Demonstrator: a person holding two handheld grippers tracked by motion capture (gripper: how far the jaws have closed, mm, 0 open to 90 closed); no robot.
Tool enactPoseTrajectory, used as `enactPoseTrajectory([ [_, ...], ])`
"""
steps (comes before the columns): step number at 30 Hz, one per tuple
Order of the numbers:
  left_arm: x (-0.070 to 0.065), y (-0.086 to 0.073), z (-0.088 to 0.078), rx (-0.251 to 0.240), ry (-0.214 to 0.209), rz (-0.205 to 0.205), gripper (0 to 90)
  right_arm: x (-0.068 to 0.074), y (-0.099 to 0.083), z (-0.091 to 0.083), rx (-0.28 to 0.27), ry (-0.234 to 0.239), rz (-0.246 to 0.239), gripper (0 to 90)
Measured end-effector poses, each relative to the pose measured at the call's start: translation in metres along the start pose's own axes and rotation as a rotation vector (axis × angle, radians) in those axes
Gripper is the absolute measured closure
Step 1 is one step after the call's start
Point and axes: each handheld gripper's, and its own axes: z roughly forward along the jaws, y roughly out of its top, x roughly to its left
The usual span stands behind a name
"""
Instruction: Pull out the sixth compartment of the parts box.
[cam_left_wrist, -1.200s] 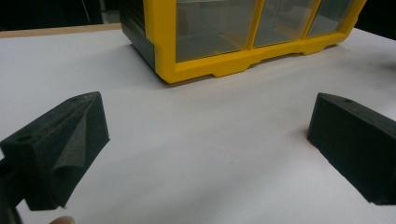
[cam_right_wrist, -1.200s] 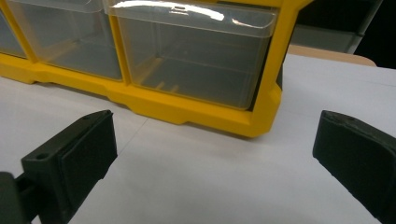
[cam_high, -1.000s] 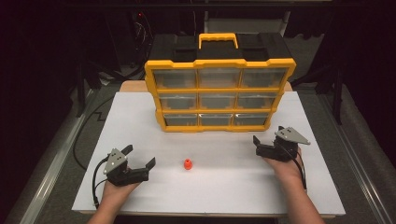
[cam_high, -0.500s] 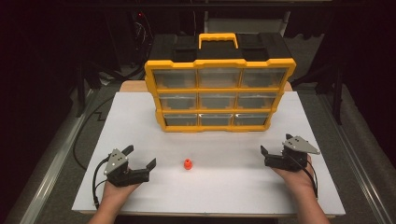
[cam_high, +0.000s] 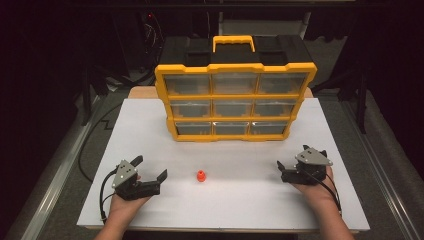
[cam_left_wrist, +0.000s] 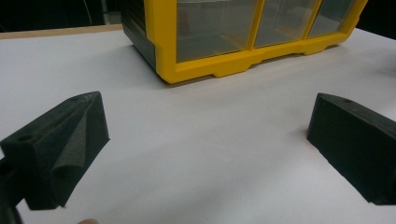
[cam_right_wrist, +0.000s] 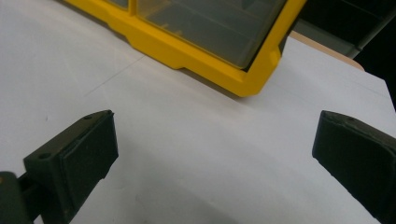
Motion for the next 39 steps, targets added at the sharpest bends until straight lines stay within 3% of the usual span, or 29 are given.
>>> enactPoseTrajectory([
  [3,0.0,0.0,0.0,-0.002,0.0,0.009,0.2,0.007,0.003,0.0,0.007,-0.008,-0.059,0.9],
  [4,0.0,0.0,0.0,-0.001,0.0,0.011,0.2,0.007,0.003,0.0,0.007,-0.008,-0.059,0.9],
  [6,0.0,0.0,0.0,0.003,-0.001,0.015,0.2,0.013,0.005,0.0,0.015,-0.013,-0.113,1.4],
  [7,0.0,0.0,0.0,0.002,-0.002,0.016,0.2,0.013,0.005,0.0,0.015,-0.013,-0.113,1.4],
  [11,-0.001,0.0,0.0,0.004,-0.007,0.021,0.3,0.021,0.009,0.0,0.028,-0.03,-0.205,2.0],
  [20,-0.002,0.0,0.0,0.001,-0.015,0.021,0.3,0.031,0.013,0.0,0.038,-0.05,-0.307,2.1],
  [24,-0.003,0.0,0.0,0.0,-0.021,0.031,0.2,0.039,0.015,-0.001,0.05,-0.064,-0.388,2.3],
  [26,-0.003,0.0,0.0,-0.005,-0.019,0.032,0.2,0.041,0.015,-0.001,0.055,-0.067,-0.39,2.3],
  [29,-0.003,0.0,0.0,-0.004,-0.019,0.032,0.2,0.044,0.017,-0.001,0.059,-0.077,-0.448,2.6],
  [35,-0.004,0.0,0.001,0.0,-0.018,0.041,0.2,0.05,0.019,-0.001,0.077,-0.092,-0.497,3.3],
  [39,-0.004,0.0,0.001,0.003,-0.018,0.054,0.2,0.054,0.021,-0.001,0.091,-0.103,-0.554,3.7],
])
